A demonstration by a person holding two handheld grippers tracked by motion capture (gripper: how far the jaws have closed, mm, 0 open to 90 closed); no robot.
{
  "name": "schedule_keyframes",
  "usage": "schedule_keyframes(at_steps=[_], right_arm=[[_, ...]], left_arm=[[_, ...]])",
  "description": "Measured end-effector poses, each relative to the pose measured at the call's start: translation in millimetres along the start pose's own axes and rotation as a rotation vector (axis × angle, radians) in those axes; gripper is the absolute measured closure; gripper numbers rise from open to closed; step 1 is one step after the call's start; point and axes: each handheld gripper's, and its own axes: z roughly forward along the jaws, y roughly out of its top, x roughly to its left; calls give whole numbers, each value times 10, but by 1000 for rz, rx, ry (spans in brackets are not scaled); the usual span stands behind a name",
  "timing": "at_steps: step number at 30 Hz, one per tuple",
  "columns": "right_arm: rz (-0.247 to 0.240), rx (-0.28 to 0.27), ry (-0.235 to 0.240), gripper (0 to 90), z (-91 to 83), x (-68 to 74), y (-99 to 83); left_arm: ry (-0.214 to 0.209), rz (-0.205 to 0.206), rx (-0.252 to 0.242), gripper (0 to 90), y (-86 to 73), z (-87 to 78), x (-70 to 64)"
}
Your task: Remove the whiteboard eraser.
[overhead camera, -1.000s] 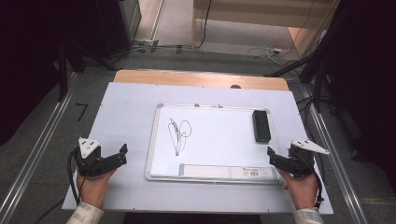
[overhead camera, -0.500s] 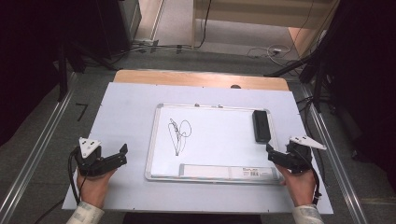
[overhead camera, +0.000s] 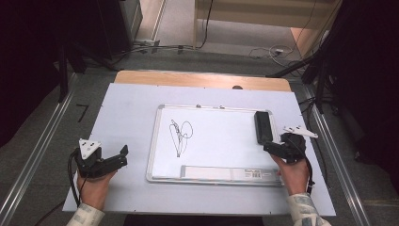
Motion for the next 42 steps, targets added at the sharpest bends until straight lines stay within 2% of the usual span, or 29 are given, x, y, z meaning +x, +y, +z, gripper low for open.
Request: schedule_keyframes(at_steps=[12, 14, 19, 23, 33, 39, 42], right_arm=[[0, 9, -22, 124, 278, 63, 207], [-6, 22, -33, 124, 367, 91, 249], [-15, 32, -47, 129, 500, 115, 295], [-1, 32, -46, 134, 574, 109, 304], [5, 44, -64, 196, 771, 122, 359], [53, 75, -67, 258, 889, 105, 381], [53, 86, -71, 275, 913, 109, 371]], left_arm=[[-1, -6, 1, 12, 1, -2, 7], [-1, -5, 0, 12, 2, -5, 6], [-4, -7, 2, 12, 1, -3, 14], [-4, -6, 2, 12, 2, -2, 17], [-5, -6, 2, 12, 4, 4, 14], [-2, -12, -1, 12, 4, 0, 24], [-4, -11, 0, 12, 4, 1, 29]])
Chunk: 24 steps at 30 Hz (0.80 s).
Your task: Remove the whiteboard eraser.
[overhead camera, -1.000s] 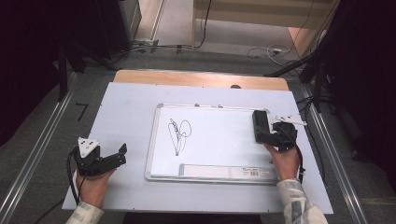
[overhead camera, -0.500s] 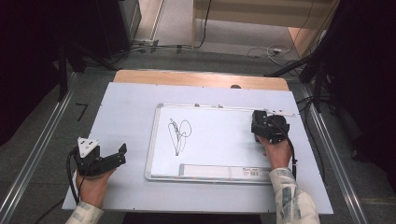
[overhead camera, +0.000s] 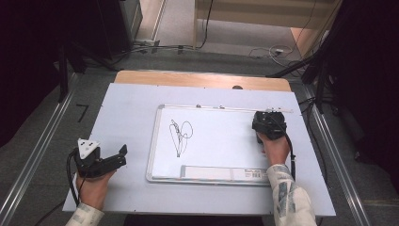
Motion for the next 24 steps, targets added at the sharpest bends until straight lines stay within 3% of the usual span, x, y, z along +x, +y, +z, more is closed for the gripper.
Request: schedule_keyframes(at_steps=[11, 24], right_arm=[[22, 16, -5, 331, 68, 4, -13], [26, 36, -17, 332, 110, 16, -32]], left_arm=[[0, 0, -1, 12, 3, -4, 6], [1, 1, 1, 12, 2, -3, 5]])
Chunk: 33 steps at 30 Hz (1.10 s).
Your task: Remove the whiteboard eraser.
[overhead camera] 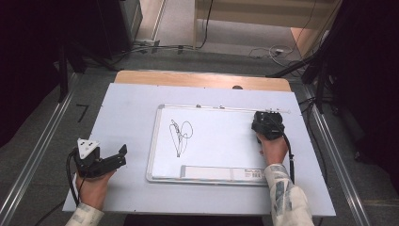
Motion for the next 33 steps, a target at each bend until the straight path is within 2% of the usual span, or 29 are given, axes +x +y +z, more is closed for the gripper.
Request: schedule_keyframes(at_steps=[5, 27, 33], right_arm=[[8, -4, -6, 368, 5, 7, -7], [-5, -26, -7, 384, -61, 24, -29], [10, -47, 41, 383, -239, 29, 26]], left_arm=[[-1, -1, 0, 12, 0, 2, 0], [9, -5, 1, 14, -1, 1, 12], [9, -3, 2, 14, -4, -2, 15]])
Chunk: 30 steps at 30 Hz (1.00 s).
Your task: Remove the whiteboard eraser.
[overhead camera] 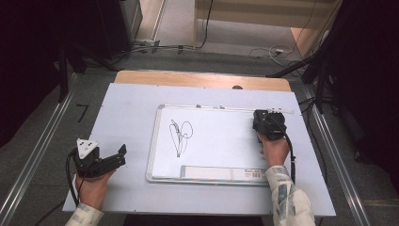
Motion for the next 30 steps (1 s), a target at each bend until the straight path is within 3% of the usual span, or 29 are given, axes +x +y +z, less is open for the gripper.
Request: schedule_keyframes(at_steps=[13, 30], right_arm=[[-38, -12, 42, 383, -213, 108, -2], [-57, -8, 64, 383, -266, 192, -22]], left_arm=[[0, -2, -2, 14, 1, -4, -4], [3, -1, 0, 14, 3, 2, -4]])
